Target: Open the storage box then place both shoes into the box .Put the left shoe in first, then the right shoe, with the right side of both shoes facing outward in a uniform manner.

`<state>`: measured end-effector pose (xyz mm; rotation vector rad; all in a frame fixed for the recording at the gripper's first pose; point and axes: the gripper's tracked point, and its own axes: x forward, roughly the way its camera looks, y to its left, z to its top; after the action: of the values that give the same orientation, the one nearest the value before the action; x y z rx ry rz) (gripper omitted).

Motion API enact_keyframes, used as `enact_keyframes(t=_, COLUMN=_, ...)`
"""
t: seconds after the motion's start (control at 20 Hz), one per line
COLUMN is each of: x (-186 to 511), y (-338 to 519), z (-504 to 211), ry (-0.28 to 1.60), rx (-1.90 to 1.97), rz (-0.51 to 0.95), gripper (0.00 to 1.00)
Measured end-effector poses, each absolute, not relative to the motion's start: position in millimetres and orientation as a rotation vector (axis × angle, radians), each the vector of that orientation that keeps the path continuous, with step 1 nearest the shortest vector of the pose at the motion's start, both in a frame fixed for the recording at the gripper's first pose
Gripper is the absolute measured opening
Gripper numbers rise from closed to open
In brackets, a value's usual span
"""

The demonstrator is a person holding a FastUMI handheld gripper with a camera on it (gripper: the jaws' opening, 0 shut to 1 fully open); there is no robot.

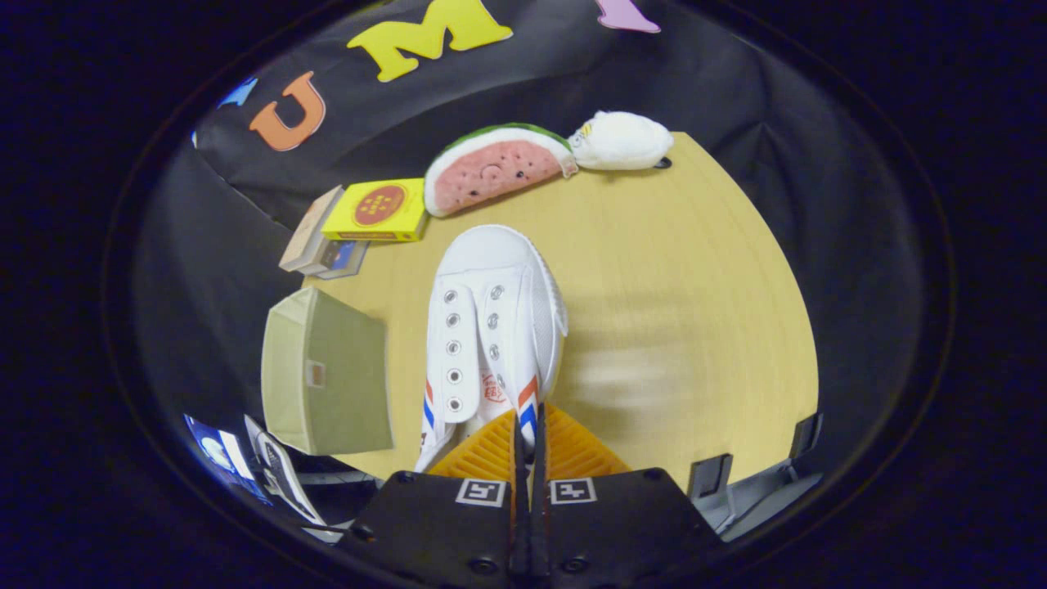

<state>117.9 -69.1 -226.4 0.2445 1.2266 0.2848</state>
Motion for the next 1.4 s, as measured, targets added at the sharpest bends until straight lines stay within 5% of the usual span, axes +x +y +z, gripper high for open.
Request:
enact_keyframes(t=0.3, x=90.3, y=85.1, z=-158.8, ry=1.142, rx=0.230, rz=0.356, gripper=0.06)
enact_keyframes(t=0.65, x=73.2, y=216.2, z=-180.5, ry=1.154, rx=0.168, rz=0.364, gripper=0.06)
enact_keyframes(t=1.3, x=69.0, y=245.1, z=-278.1, ry=1.254, rx=0.013, rz=0.229, gripper=0.06)
enact_keyframes(t=1.4, x=68.3, y=248.4, z=-280.6, ry=1.257, rx=0.024, rz=0.234, gripper=0.13)
